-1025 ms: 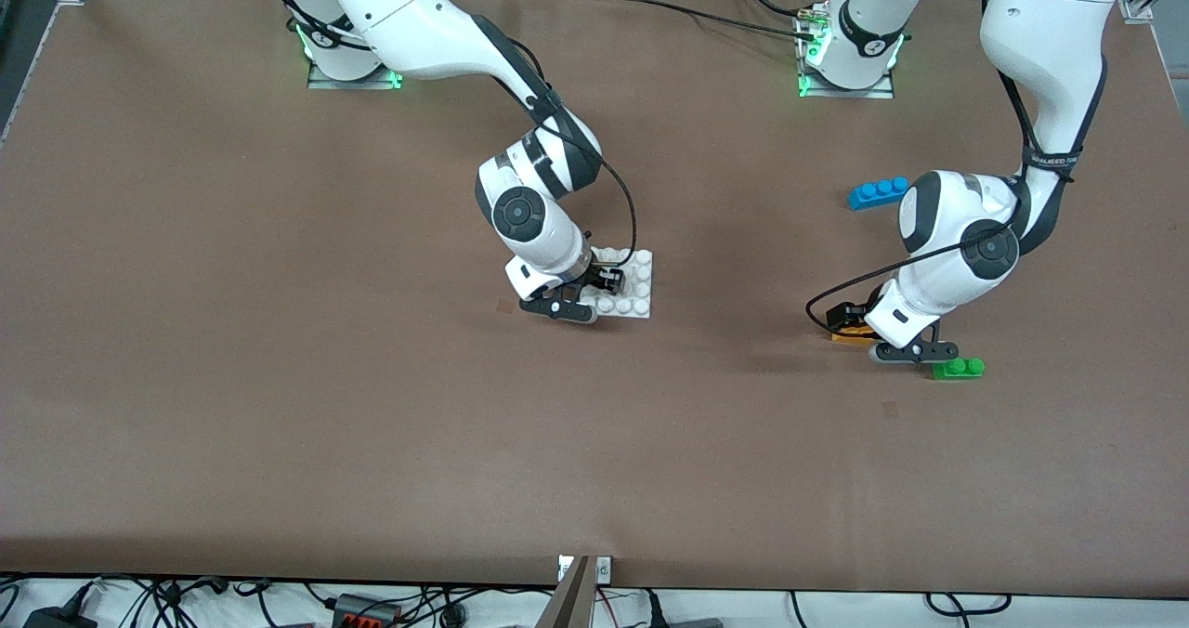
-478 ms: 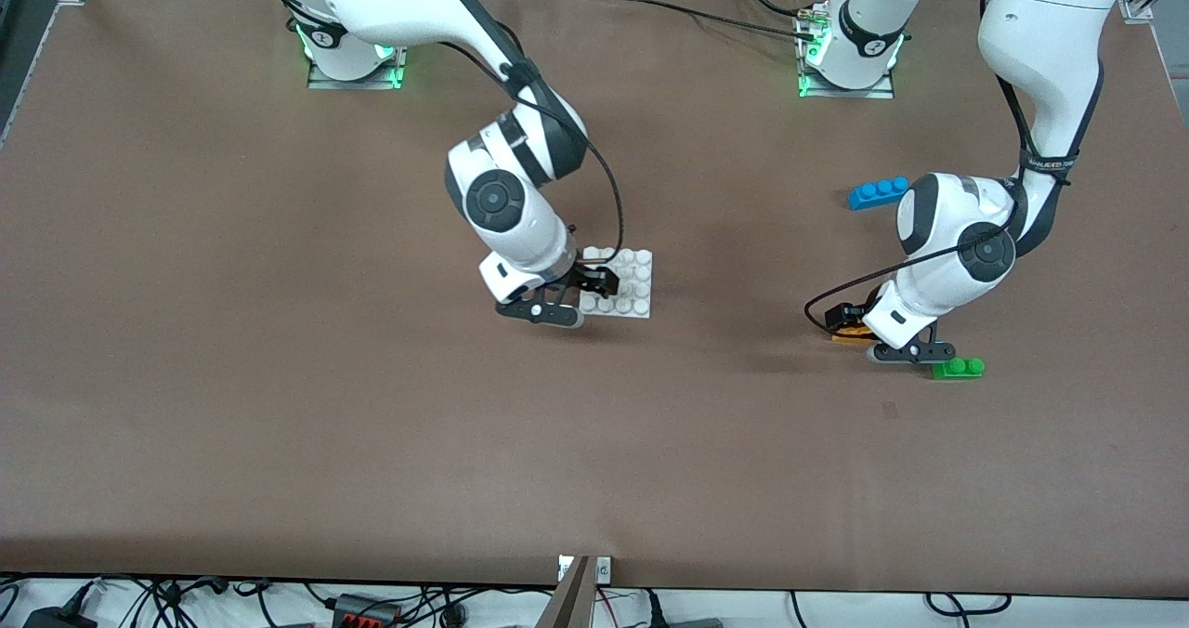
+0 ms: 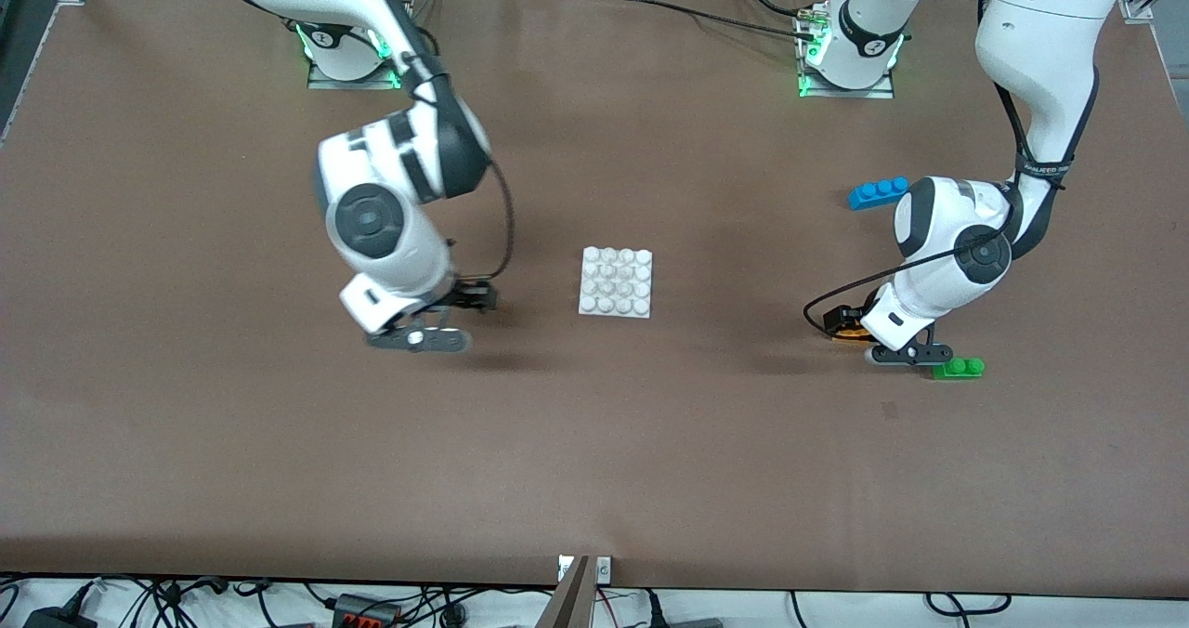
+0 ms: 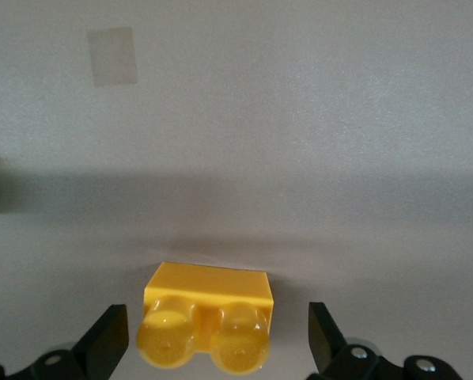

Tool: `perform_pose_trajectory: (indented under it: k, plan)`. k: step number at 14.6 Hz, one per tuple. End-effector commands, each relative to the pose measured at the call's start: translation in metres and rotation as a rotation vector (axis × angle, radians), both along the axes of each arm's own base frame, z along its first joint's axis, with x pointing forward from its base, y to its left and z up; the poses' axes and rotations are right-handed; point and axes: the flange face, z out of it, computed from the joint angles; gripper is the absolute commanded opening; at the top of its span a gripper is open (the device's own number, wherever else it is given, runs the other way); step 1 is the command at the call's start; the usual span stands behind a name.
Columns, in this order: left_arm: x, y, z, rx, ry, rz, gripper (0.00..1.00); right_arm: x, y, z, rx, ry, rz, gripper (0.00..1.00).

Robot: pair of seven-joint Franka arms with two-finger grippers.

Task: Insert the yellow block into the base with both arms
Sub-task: 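Release the base plate and withdraw the right gripper to rest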

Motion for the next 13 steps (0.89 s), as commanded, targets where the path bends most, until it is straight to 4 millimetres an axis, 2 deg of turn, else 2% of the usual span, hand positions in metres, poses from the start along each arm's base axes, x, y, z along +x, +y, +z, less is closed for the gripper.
perform_pose_trajectory:
  k: [1, 3, 6, 9, 11, 12, 13]
  plan:
    - [0.0, 0.003, -0.003, 0.009, -0.01, -0.07, 1.0, 0.012, -0.087, 0.037, -0.041, 0.048, 0.109, 1.0]
    - [0.0, 0.005, -0.004, 0.01, -0.01, -0.082, 1.0, 0.016, -0.131, 0.065, -0.036, 0.053, 0.175, 1.0]
    - [-0.001, 0.005, -0.006, 0.009, -0.005, -0.088, 1.0, 0.009, -0.197, 0.113, -0.006, 0.062, 0.246, 1.0]
    - [-0.001, 0.006, -0.011, 0.009, 0.001, -0.087, 1.0, 0.0, -0.245, 0.14, 0.029, 0.068, 0.29, 1.0]
    - [-0.002, 0.006, -0.014, 0.009, 0.004, -0.085, 1.0, -0.015, -0.29, 0.154, 0.128, 0.103, 0.236, 1.0]
    - [-0.002, 0.006, -0.013, 0.009, 0.004, -0.085, 1.0, -0.024, -0.298, 0.168, 0.164, 0.105, 0.239, 1.0]
    - [-0.002, 0.006, -0.013, 0.009, 0.004, -0.085, 1.0, -0.034, -0.306, 0.174, 0.155, 0.147, 0.242, 1.0]
